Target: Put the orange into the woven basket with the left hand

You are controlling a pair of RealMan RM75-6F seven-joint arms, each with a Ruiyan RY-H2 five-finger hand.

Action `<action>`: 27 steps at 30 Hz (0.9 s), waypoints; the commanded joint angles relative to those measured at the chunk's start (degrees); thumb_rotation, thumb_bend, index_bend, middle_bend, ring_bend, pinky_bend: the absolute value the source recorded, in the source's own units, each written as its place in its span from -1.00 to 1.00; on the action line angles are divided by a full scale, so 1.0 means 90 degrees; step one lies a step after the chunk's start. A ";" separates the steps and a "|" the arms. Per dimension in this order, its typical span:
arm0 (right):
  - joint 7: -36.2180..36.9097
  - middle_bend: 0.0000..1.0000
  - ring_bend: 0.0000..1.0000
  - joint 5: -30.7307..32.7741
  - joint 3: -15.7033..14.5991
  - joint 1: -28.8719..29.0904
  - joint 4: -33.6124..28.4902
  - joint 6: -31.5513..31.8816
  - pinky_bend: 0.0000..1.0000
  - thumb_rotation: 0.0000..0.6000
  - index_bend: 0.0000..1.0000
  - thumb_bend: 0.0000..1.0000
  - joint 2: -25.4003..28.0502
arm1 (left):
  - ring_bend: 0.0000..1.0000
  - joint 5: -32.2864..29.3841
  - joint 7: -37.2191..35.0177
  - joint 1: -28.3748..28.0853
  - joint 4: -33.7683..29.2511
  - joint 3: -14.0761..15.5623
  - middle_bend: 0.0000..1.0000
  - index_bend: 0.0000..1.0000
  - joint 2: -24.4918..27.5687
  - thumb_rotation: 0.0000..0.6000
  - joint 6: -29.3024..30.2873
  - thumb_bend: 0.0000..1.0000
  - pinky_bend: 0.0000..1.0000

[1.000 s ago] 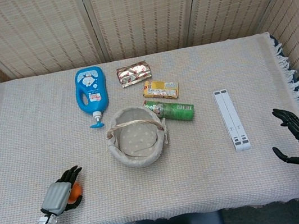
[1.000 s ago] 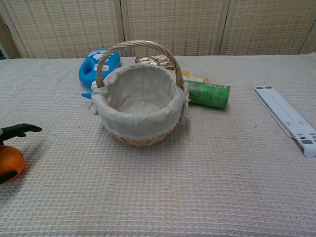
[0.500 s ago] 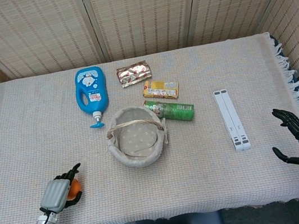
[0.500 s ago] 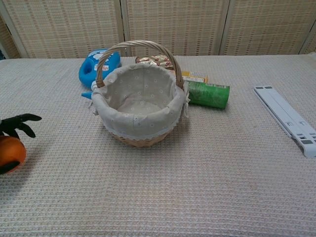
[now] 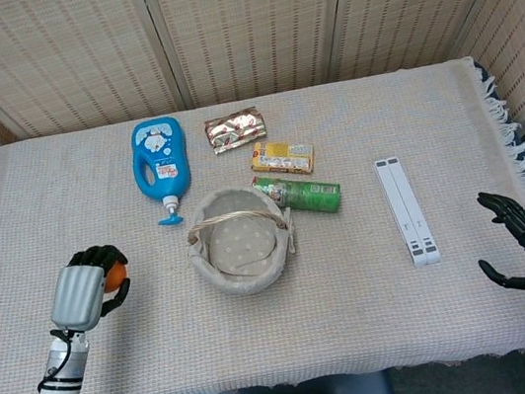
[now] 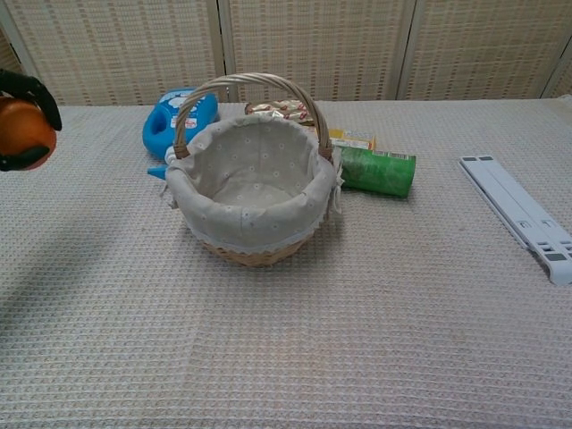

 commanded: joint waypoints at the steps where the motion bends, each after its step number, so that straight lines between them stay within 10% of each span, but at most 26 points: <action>1: 0.0010 -0.96 -1.00 0.0002 0.0001 0.0006 0.0004 -0.0004 -0.51 1.00 -0.96 -0.47 0.0001 | 0.11 -0.0131 0.0024 -0.0206 -0.0129 -0.0160 0.03 -0.09 -0.0064 1.00 -0.0156 -0.13 0.78; 17: 0.0158 -0.96 -1.00 0.0013 -0.0014 0.0047 0.0036 -0.0053 -0.51 1.00 -0.96 -0.47 0.0046 | 0.11 -0.0050 0.0432 -0.0530 -0.1306 -0.0082 0.05 -0.06 -0.1008 1.00 0.0177 -0.14 0.78; 27: 0.0161 -0.96 -1.00 -0.0080 -0.0073 0.0076 0.0057 -0.0082 -0.51 1.00 -0.96 -0.47 0.0054 | 0.11 -0.0365 0.1076 -0.1203 -0.0377 -0.0294 0.05 -0.06 -0.1947 1.00 -0.0324 -0.14 0.78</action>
